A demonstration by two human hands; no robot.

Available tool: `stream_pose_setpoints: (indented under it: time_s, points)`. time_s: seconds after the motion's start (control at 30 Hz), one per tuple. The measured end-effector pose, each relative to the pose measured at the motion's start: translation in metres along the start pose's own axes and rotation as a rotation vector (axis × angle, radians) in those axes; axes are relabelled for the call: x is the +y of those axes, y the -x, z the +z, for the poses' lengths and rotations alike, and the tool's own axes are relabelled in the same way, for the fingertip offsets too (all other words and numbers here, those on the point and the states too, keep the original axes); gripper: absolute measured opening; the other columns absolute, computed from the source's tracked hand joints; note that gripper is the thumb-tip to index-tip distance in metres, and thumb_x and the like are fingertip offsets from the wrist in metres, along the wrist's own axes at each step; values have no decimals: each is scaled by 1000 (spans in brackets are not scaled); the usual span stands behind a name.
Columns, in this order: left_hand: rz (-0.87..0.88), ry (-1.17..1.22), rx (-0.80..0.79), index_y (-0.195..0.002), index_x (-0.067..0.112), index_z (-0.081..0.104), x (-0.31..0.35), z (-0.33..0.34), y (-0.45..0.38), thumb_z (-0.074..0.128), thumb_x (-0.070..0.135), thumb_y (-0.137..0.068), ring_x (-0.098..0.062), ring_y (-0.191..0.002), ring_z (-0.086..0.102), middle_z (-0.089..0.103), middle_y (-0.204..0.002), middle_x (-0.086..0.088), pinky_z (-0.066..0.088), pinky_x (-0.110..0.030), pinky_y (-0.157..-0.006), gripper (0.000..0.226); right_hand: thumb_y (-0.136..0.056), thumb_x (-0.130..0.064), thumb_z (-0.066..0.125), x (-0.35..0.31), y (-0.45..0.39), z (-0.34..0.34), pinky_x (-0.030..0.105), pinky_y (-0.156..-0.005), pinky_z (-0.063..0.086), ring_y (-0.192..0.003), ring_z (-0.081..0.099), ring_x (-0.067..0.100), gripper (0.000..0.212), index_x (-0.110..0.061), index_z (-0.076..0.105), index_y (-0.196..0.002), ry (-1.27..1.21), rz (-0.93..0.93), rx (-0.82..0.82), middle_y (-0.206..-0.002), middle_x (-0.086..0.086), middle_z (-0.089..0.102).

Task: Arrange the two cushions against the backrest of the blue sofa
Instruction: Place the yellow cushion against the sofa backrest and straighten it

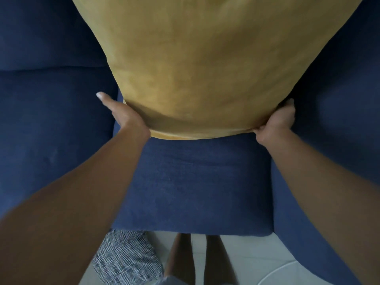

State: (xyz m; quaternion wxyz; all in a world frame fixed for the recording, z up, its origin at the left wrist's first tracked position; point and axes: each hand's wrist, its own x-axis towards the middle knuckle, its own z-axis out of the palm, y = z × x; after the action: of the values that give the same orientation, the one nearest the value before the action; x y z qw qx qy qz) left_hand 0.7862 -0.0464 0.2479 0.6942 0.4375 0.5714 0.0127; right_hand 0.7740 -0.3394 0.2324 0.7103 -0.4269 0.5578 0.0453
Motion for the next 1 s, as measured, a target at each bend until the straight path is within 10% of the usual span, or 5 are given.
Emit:
stream_pose_setpoints:
  time_s: [0.2, 0.43, 0.57, 0.77, 1.0]
  points:
    - [-64, -238, 215, -148, 26, 58, -8, -24, 1, 53, 68, -95, -16, -97, 63, 67, -136, 4, 55, -41, -90, 67, -107, -63, 40, 27, -18, -35, 60, -113, 47, -131, 59, 30, 68, -22, 44, -162, 85, 267, 113, -140, 9, 54]
    - [-278, -328, 159, -124, 25, 73, 1, -29, -42, 52, 28, -106, -13, -81, 71, 74, -99, 6, 55, -31, -51, 28, -107, -48, 49, 1, -47, -29, 53, -88, 54, -105, 64, 25, 34, -17, 64, -109, 284, 320, 67, -121, 8, 61]
    - [-326, -446, 178, -98, 19, 70, 1, -34, -70, 56, 25, -108, -8, -51, 61, 64, -73, 7, 52, -21, -36, 18, -108, -37, 54, 13, -51, -29, 44, -85, 56, -106, 64, 21, 32, -18, 67, -129, 356, 300, 52, -122, 6, 64]
    - [-223, -646, 89, -97, 17, 64, 9, -37, -97, 52, 9, -110, -8, -60, 51, 57, -74, 2, 50, -20, -37, 19, -107, -29, 58, 24, -57, -30, 40, -75, 61, -116, 70, 23, 30, -17, 71, -131, 297, 258, 60, -127, 6, 73]
    - [-120, -497, 179, -102, 13, 63, -1, -48, -89, 54, 11, -105, -14, -67, 57, 62, -81, -3, 52, -32, -60, 10, -109, -43, 51, 13, -46, -36, 49, -98, 50, -126, 59, 26, 46, -23, 61, -149, 369, 225, 48, -148, 6, 61]
